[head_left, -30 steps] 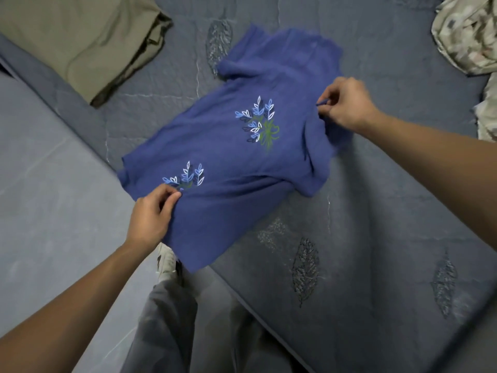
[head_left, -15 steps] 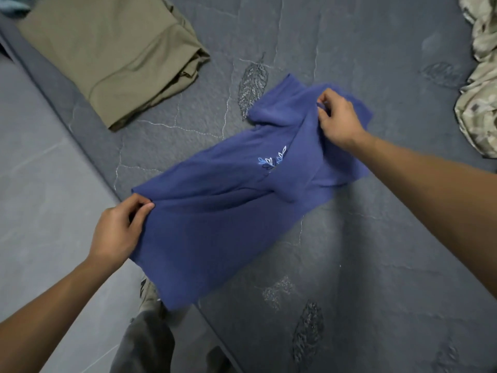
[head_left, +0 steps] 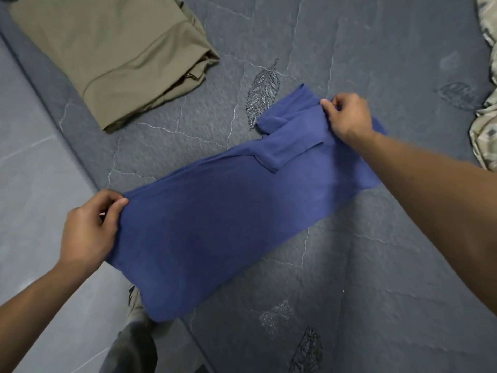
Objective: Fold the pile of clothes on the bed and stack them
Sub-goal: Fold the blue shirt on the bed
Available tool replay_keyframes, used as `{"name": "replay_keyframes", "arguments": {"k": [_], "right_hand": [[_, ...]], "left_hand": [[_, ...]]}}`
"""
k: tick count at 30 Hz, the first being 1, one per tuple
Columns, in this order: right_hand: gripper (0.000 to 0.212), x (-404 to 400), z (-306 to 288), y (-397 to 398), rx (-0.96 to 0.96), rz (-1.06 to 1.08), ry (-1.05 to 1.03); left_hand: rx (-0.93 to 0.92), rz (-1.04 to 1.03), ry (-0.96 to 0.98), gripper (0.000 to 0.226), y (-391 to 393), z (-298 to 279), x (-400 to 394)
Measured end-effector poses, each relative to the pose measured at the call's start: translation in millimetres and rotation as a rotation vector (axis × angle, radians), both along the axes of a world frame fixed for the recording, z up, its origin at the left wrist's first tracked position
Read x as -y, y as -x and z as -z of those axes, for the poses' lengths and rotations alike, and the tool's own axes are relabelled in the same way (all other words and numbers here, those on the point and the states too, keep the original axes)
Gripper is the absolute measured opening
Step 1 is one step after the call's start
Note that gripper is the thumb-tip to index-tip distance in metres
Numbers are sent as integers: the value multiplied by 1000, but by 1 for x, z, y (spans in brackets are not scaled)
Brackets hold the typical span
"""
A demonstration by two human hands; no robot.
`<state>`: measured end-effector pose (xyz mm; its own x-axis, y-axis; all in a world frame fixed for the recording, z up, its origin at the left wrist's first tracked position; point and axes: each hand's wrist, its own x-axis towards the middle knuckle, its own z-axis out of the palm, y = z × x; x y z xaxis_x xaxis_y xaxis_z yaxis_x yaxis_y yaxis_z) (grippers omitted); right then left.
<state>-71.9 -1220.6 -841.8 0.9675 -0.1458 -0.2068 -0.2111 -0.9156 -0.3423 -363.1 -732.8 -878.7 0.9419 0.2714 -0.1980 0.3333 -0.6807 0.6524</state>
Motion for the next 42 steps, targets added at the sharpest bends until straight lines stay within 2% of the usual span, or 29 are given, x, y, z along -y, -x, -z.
{"name": "replay_keyframes", "arguments": {"k": [4,7,9,12,16,19,23,26,28,31,35,39,42], "right_hand": [[40,-1,2,2,69,-68,74],[44,-3,5,7,150,-188,203],[46,-2,5,9,188,-219,300],[46,3,5,5,213,-306,391],[46,1,7,-14,129,-376,436],[43,0,8,-16,140,-349,470],[37,-15,1,9,288,-218,458],[30,-29,-8,42,392,-249,345],[31,-33,-8,68,383,-320,251],[49,-38,1,106,265,-363,169],[64,-60,14,146,166,-211,142],[69,-86,21,175,134,-35,189],[70,-117,24,214,135,95,168]], "left_hand": [[-8,60,-146,19,-5,-4,-1],[6,81,-171,7,-8,-8,6],[3,111,-144,22,-11,-10,7],[-17,202,-195,27,-19,-11,7],[-61,264,-210,55,-22,-6,4],[-79,242,-235,58,-24,-6,5],[-79,190,-229,47,-19,-15,17],[-65,136,-163,38,-18,-23,27],[-67,166,-161,37,-22,-27,31],[-70,220,-143,35,-29,-30,36],[-158,195,-53,40,-45,-28,33],[-246,307,-100,57,-59,-25,24],[-244,403,-120,60,-68,-27,17]]}}
